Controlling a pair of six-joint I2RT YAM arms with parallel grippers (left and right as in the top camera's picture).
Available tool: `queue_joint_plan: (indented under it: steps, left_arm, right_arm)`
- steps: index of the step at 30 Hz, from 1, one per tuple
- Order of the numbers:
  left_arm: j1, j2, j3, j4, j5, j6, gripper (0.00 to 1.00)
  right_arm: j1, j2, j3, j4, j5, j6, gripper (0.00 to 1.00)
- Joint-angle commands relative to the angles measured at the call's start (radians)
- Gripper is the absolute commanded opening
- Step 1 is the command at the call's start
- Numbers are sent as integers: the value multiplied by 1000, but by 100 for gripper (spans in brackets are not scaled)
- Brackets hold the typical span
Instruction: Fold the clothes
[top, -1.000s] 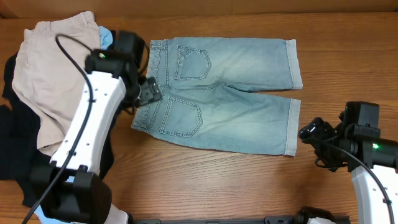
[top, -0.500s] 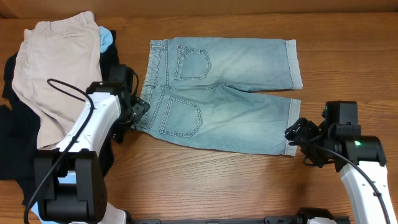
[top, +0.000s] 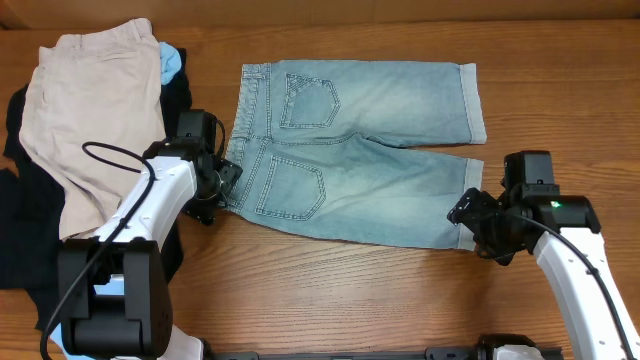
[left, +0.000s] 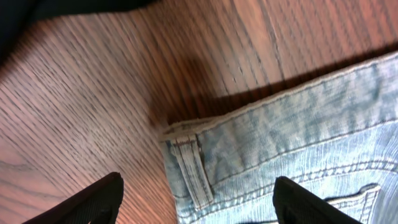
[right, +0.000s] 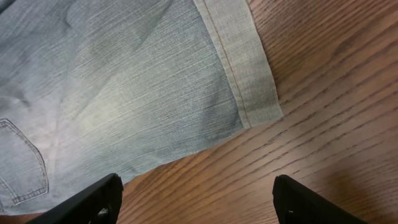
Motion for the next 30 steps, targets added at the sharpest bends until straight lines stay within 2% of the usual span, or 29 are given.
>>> queue_joint_plan:
  steps: [1,16,21,25,27,30]
  left_arm:
    - [-2,-2,-16,-8,25,-16,76]
    - [-2,127,-17,77,56,-16,51]
    - [-2,148,-16,86,56,-16,33]
    - [-2,148,-16,90,56,-16,9]
    - [-2,148,-16,88,56,-16,4]
    - [-2,148,-16,83,56,-16,4]
  right_arm:
    - [6,6,-6,4,6,5,81]
    - [6,6,-6,3,7,4,81]
    - [6,6,-7,-4,6,5,78]
    - [6,6,-35,11,6,18,70]
    - [6,6,-69,37,6,35,69]
    - [6,12,-118,82,6,35,68]
